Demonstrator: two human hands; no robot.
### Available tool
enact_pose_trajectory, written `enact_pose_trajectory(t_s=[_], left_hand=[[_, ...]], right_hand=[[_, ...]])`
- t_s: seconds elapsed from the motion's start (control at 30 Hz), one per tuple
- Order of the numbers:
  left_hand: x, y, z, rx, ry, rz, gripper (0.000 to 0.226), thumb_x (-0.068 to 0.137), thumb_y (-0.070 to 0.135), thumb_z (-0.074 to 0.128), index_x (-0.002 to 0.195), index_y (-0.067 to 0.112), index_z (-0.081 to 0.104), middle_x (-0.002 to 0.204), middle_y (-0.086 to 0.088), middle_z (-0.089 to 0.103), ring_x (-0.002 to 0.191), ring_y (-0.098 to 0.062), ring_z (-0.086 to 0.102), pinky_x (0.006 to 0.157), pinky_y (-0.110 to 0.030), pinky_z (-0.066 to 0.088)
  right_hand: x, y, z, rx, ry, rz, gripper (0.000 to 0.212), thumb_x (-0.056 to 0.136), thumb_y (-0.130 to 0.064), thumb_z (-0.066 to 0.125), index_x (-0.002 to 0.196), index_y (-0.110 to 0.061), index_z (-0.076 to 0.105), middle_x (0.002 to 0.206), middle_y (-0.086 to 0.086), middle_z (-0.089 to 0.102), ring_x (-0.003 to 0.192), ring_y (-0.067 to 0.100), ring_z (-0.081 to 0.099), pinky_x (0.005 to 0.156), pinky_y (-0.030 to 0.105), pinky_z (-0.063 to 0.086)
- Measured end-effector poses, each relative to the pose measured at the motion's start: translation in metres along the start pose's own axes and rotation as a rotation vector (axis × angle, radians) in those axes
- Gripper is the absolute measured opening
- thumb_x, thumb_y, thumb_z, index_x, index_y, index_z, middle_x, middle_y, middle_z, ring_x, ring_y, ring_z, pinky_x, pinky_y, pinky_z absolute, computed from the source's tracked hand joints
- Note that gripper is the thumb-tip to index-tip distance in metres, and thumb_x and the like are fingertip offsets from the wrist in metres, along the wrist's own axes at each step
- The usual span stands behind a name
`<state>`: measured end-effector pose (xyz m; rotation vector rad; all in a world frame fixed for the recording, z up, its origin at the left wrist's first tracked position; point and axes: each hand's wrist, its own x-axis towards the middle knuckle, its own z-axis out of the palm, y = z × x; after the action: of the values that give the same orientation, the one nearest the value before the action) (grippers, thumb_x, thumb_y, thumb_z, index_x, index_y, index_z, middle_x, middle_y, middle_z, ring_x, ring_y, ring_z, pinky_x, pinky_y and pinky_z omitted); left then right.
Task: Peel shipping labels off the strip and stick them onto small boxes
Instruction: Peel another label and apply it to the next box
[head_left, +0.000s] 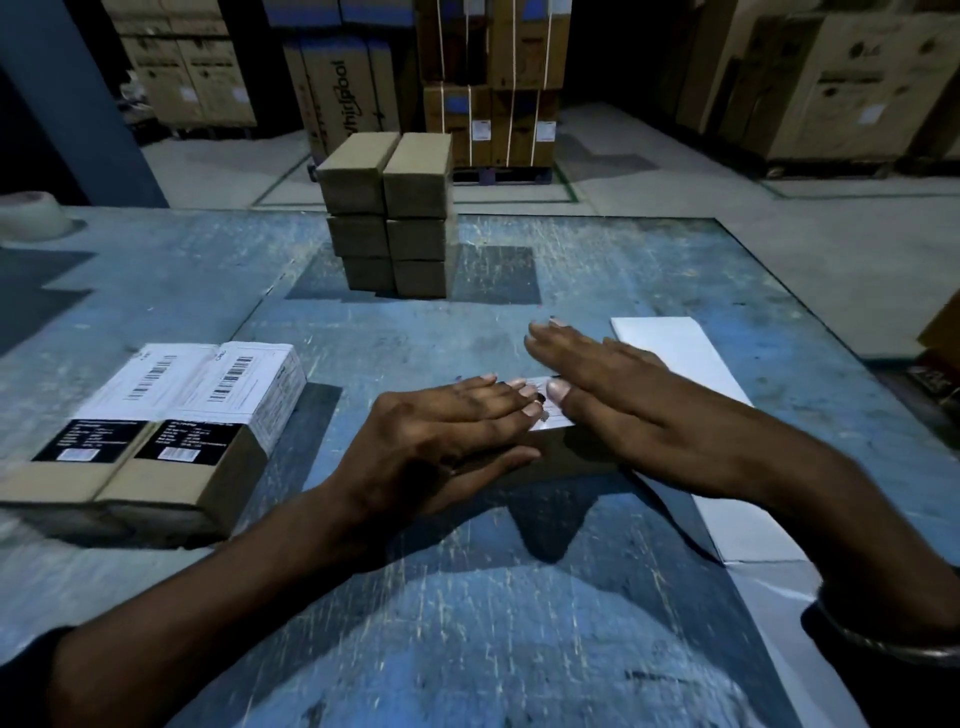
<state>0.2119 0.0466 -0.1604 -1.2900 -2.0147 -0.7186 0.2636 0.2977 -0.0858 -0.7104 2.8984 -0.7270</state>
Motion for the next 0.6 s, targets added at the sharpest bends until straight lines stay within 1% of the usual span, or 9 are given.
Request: enact_pose_trajectory(t_s=[0.07,0.1,0.17,0.23,0.3,0.4,0.43,0.5,0.6], left_hand=[[-0.002,-0.002,0.006,-0.021,0.023,0.05,0.037,0.1,0.028,0.078,0.135,0.019,0.069,0.147,0.009,0.06,0.137,-0.003,0.059,0.116,-0.033,0.048],[-0.002,-0.002,0.006,-0.046,0.037,0.062,0.037,0.1,0.026,0.078,0.135,0.02,0.069,0.146,0.01,0.06,0.136,-0.003,0.059,0.116,-0.032,0.048],[0.003,0.005,-0.004,-0.125,0.047,0.026,0.03,0.096,0.022,0.083,0.125,0.017,0.077,0.138,0.005,0.068,0.129,-0.005,0.066,0.112,-0.034,0.052],[0.011,0.015,-0.018,-0.235,0.027,-0.068,0.025,0.093,0.02,0.085,0.116,0.01,0.082,0.128,-0.003,0.075,0.119,-0.009,0.073,0.108,-0.037,0.056],[0.017,0.022,-0.028,-0.328,0.011,-0.163,0.02,0.094,0.02,0.083,0.111,0.009,0.084,0.12,-0.002,0.078,0.113,-0.009,0.076,0.102,-0.035,0.059],[0.019,0.025,-0.028,-0.365,0.032,-0.278,0.011,0.095,0.011,0.08,0.105,0.009,0.085,0.111,0.0,0.081,0.104,-0.008,0.078,0.089,-0.03,0.063],[0.019,0.026,-0.025,-0.35,0.045,-0.304,0.012,0.092,0.011,0.083,0.104,0.008,0.085,0.11,0.0,0.081,0.104,-0.008,0.078,0.09,-0.03,0.062],[0.017,0.024,-0.021,-0.307,0.077,-0.354,0.021,0.086,0.015,0.089,0.106,0.009,0.085,0.114,-0.002,0.08,0.11,-0.007,0.076,0.101,-0.032,0.06],[0.018,0.021,-0.022,-0.346,0.047,-0.393,0.027,0.084,0.021,0.09,0.108,0.01,0.084,0.118,-0.002,0.078,0.113,-0.006,0.075,0.105,-0.033,0.058]], right_hand=[[-0.002,0.001,-0.002,0.013,-0.063,0.035,0.064,0.107,-0.06,0.027,0.168,-0.045,0.017,0.17,-0.037,0.003,0.148,-0.029,-0.005,0.12,0.004,-0.007],[0.0,0.002,-0.004,0.046,-0.069,0.057,0.067,0.105,-0.063,0.027,0.168,-0.045,0.018,0.17,-0.037,0.004,0.149,-0.028,-0.002,0.123,0.005,-0.005],[0.003,0.008,-0.004,0.079,-0.065,0.077,0.07,0.103,-0.069,0.029,0.168,-0.045,0.021,0.172,-0.034,0.012,0.153,-0.022,0.009,0.13,0.016,0.006],[0.006,0.014,-0.004,0.097,-0.076,0.044,0.071,0.104,-0.069,0.033,0.169,-0.042,0.023,0.172,-0.028,0.024,0.154,-0.013,0.024,0.129,0.02,0.019],[0.007,0.019,-0.003,0.119,-0.094,0.025,0.068,0.105,-0.065,0.035,0.168,-0.041,0.026,0.164,-0.024,0.038,0.146,-0.008,0.039,0.121,0.017,0.03],[0.011,0.02,-0.003,0.135,-0.089,0.042,0.061,0.106,-0.062,0.041,0.164,-0.045,0.036,0.147,-0.03,0.049,0.132,-0.016,0.046,0.105,0.006,0.034],[0.012,0.02,-0.003,0.144,-0.081,0.04,0.062,0.103,-0.063,0.045,0.162,-0.046,0.039,0.141,-0.032,0.052,0.128,-0.017,0.048,0.1,0.004,0.035],[0.012,0.022,-0.005,0.156,-0.058,0.025,0.068,0.096,-0.066,0.052,0.16,-0.044,0.045,0.135,-0.035,0.055,0.121,-0.018,0.053,0.093,0.006,0.039],[0.011,0.025,-0.011,0.247,-0.026,0.028,0.07,0.087,-0.056,0.074,0.153,-0.038,0.058,0.131,-0.031,0.065,0.113,-0.014,0.063,0.088,0.011,0.048]])
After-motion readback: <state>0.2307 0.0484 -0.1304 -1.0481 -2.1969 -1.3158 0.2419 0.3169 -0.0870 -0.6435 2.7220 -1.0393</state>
